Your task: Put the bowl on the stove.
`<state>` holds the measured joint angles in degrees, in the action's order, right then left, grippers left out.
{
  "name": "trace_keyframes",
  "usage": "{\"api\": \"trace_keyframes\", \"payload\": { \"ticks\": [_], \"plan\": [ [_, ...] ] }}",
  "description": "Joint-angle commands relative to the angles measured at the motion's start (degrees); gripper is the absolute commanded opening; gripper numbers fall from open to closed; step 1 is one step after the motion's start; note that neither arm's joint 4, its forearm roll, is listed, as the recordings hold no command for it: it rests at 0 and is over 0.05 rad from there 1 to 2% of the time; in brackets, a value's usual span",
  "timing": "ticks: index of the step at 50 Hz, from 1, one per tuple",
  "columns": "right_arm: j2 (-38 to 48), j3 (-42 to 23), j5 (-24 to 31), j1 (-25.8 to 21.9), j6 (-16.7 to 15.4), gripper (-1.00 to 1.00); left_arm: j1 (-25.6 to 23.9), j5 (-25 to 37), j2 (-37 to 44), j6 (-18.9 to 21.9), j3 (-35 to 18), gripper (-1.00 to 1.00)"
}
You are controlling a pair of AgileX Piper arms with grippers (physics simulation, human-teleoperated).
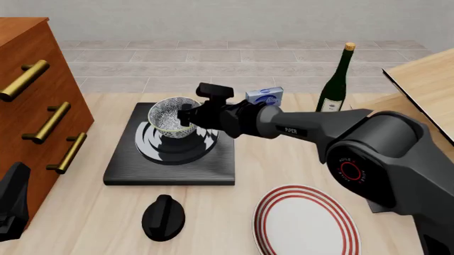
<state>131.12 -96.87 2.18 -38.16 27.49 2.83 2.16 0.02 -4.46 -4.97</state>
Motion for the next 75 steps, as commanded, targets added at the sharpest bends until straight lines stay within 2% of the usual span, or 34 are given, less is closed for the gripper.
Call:
{"api": "trace_keyframes", "payload": {
  "ticks": [1,3,4,7,13,28,31,51,64,71,75],
  "plan": [
    [-0.89,0.45,-0.15,0.37,-0.60,1.00,-0.07,-0.01,0.00,0.06,0.07,1.00],
    [-1.36,0.81,-0.41,0.25,-0.92,1.00,-0.11,0.01,0.00,0.04,0.07,1.00],
    [-1.82,0.91,-0.40,0.71,-2.77,1.00,-0.13,0.00,0.00,0.06,0.06,1.00],
    [-2.15,1.07,-0.38,0.61,-2.18,1.00,-0.11,0.09,0.00,0.04,-0.03,1.00],
    [-3.59,1.71,-0.62,1.62,-3.49,1.00,-0.04,-0.04,0.00,0.04,0.08,1.00],
    [-7.63,3.56,-0.96,1.13,-4.27,1.00,-0.11,-0.04,0.00,-0.01,0.18,1.00],
    [-9.25,4.42,-1.37,1.57,-5.42,1.00,-0.14,0.04,0.00,0.00,0.09,1.00],
    [-19.76,11.95,-3.55,3.51,-8.17,1.00,-0.57,0.36,-0.01,0.23,-0.94,1.00],
    [-27.27,20.03,-6.48,4.22,-12.30,1.00,1.01,-0.16,-0.01,0.81,-1.31,1.00],
    [-32.10,26.66,-9.63,4.07,-15.74,1.00,1.83,-0.22,-0.01,1.30,-1.82,1.00],
    [-36.57,32.82,-12.69,4.49,-18.35,1.00,1.82,-0.02,-0.01,1.77,-2.48,1.00]
  ]
}}
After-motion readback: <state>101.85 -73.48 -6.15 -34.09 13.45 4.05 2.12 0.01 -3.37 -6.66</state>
